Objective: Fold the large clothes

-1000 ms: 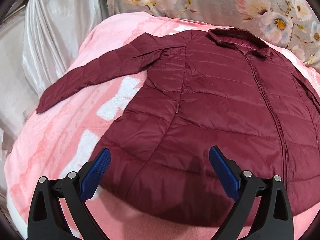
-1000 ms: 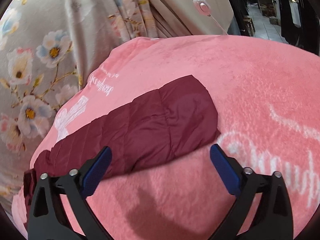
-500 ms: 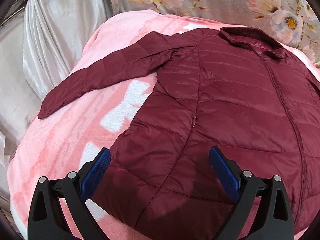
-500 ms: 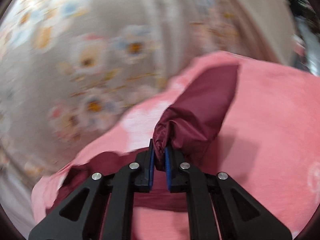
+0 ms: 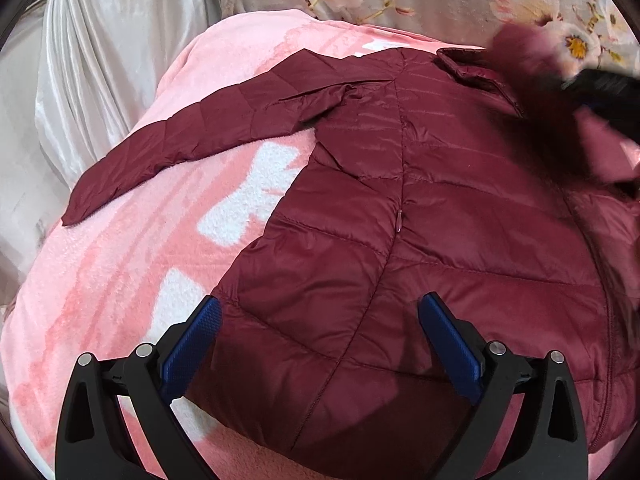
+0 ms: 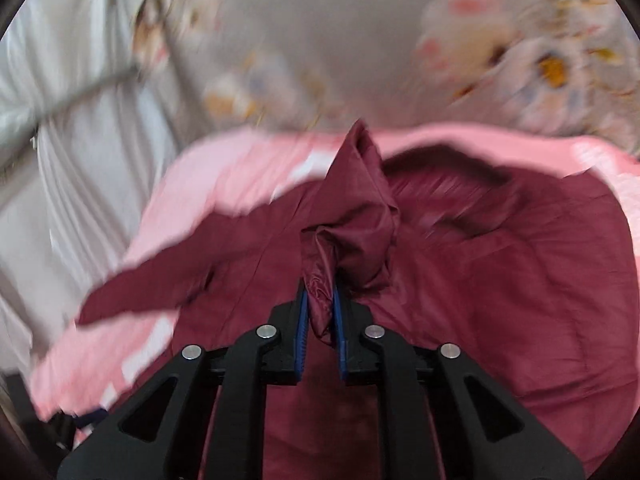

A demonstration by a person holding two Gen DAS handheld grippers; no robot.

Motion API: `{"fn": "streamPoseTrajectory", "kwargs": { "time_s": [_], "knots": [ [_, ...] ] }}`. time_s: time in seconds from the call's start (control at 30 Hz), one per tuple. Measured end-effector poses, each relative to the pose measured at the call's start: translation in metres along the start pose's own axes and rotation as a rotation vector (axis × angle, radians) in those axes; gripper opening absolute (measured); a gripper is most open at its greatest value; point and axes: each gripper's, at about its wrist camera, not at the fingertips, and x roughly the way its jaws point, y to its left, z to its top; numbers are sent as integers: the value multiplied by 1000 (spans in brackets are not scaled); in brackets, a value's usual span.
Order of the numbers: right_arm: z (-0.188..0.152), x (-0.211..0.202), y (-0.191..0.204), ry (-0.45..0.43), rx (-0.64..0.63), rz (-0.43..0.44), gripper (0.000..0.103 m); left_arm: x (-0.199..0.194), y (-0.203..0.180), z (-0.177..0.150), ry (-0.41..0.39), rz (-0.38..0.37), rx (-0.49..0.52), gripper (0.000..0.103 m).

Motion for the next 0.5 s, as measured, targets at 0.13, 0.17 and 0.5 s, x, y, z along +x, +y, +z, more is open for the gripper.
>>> {"fn": "streamPoseTrajectory", "kwargs": {
  "time_s": [0.13,0.17,0.5],
  "knots": [
    [-17,0,14,5,-6,28,49,-2,7,10,-3,-53,-26,98],
    [-18,-8,13,-12,-4,29,52,-3,8,14,-2,-73,-38,98],
    [-50,-88,-89,-96,229,-150,62,6,-13,93,-6,-350,-143,98]
  ]
}}
